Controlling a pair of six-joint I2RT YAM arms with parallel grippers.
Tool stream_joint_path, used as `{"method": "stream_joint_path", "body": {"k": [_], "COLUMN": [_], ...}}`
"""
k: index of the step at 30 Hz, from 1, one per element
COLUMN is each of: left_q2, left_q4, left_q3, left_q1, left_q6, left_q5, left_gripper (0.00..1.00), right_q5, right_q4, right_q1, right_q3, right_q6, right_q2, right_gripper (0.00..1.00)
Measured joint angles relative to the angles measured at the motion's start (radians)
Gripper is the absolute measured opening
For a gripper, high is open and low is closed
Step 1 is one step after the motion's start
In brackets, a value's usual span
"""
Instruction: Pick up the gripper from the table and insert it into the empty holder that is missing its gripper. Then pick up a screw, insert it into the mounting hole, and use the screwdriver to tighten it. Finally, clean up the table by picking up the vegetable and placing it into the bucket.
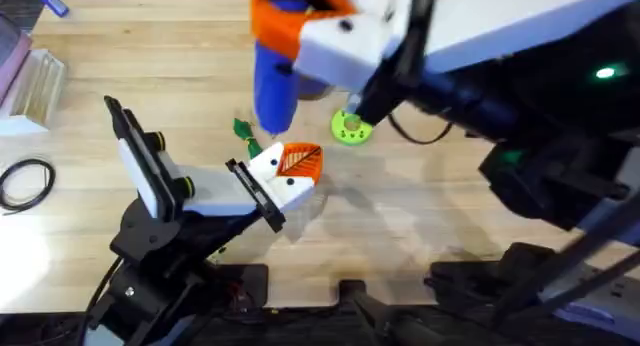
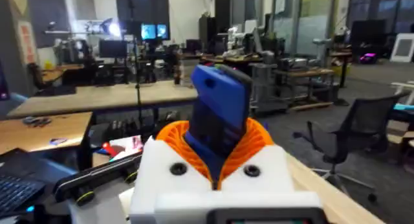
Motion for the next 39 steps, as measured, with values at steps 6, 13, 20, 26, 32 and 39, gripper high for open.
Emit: {"method": "stream_joint_path", "body": {"k": [6, 13, 20, 26, 32, 39], "left_q2": [0.0, 0.0, 0.0, 0.0, 0.0, 0.0], "left_q4": [0.0, 0.0, 0.0, 0.0, 0.0, 0.0], "left_q3": [0.0, 0.0, 0.0, 0.0, 0.0, 0.0], "left_q1": [0.0, 0.0, 0.0, 0.0, 0.0, 0.0], "left_q6": [0.0, 0.0, 0.0, 0.0, 0.0, 0.0], "left_q5": [0.0, 0.001, 0.001, 0.001, 0.001, 0.001], "left_gripper": [0.012, 0.012, 0.012, 0.012, 0.012, 0.012], "right_q5": [0.002, 0.156, 0.456, 0.56, 0.582, 0.604], "right_q4": [-0.048, -0.452, -0.538, -0.553, -0.602, -0.605], "right_q1": [-0.036, -0.202, -0.39, -0.417, -0.417, -0.405], "right_q3": [0.0, 0.0, 0.0, 0.0, 0.0, 0.001], "right_q6": [-0.035, -0.408, -0.91, -1.338, -1.498, -1.522], "right_q2": [-0.015, 0.005, 0.163, 0.347, 0.494, 0.514], "right_gripper": [0.025, 0.025, 0.025, 0.025, 0.025, 0.356]}}
